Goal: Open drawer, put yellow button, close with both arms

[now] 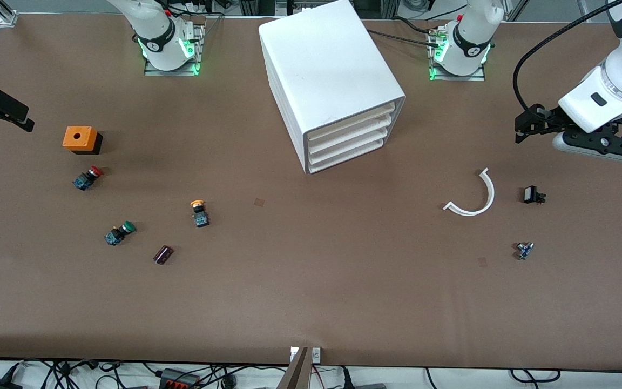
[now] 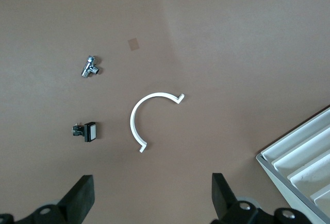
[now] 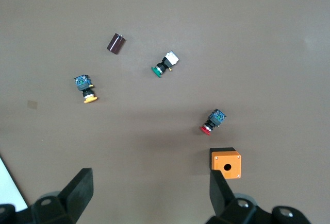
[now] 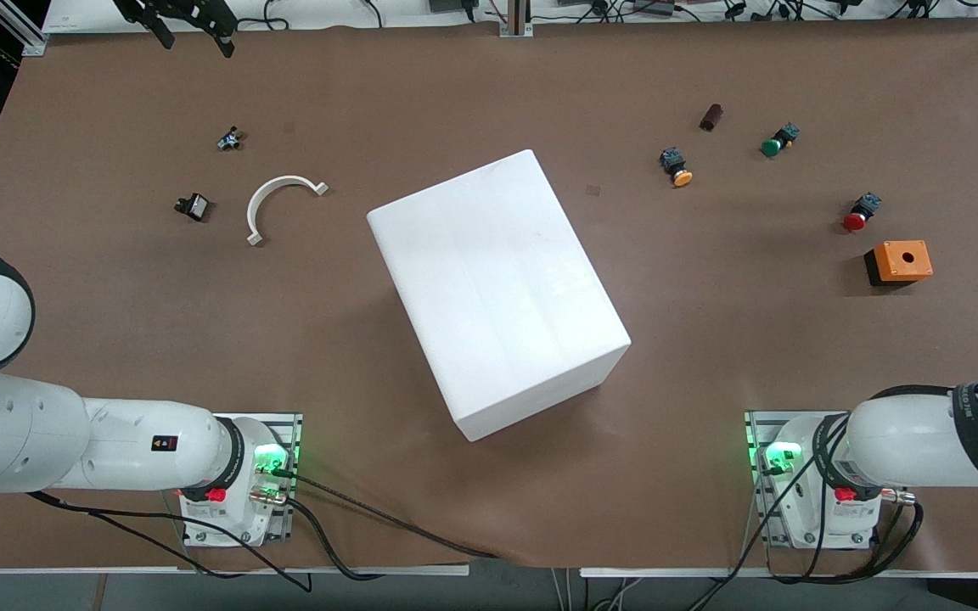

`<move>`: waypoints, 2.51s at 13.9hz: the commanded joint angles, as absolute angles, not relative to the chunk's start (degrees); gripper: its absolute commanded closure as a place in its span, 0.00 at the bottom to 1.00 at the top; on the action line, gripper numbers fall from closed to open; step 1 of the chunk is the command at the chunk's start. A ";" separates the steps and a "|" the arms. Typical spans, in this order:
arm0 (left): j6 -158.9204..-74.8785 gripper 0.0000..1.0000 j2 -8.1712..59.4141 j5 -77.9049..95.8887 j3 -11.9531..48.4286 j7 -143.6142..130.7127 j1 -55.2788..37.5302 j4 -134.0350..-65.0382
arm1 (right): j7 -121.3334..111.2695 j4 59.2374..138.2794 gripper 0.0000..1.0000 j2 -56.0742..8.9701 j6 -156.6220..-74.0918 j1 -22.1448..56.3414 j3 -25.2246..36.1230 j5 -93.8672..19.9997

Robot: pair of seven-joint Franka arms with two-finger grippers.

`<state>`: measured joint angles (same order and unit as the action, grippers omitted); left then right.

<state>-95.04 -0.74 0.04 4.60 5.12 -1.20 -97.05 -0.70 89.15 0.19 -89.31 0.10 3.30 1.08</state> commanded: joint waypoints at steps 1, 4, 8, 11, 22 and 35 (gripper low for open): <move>-93.78 0.00 -1.32 0.35 4.66 5.19 -1.23 -96.33 | -1.67 89.30 0.00 0.18 -88.95 -0.44 2.90 1.76; -93.78 0.00 -1.32 0.35 4.75 5.01 -1.23 -96.33 | -1.67 89.30 0.00 0.18 -88.77 -0.44 2.99 1.76; -93.78 0.00 -1.32 0.35 4.83 5.01 -1.23 -96.33 | -1.58 89.30 0.00 -0.35 -87.63 0.09 2.90 1.76; -93.69 0.00 -1.32 0.35 4.75 5.01 -1.23 -96.33 | -1.41 89.30 0.00 -1.92 -87.97 0.87 2.29 0.97; -93.69 0.00 -1.32 0.35 4.92 4.75 -1.32 -96.33 | 2.71 88.95 0.00 -17.30 -104.23 14.76 2.29 -1.23; -93.52 0.00 -1.06 0.35 4.92 4.83 -1.32 -96.24 | -1.14 89.21 0.00 -31.37 -109.07 17.22 2.29 -6.68</move>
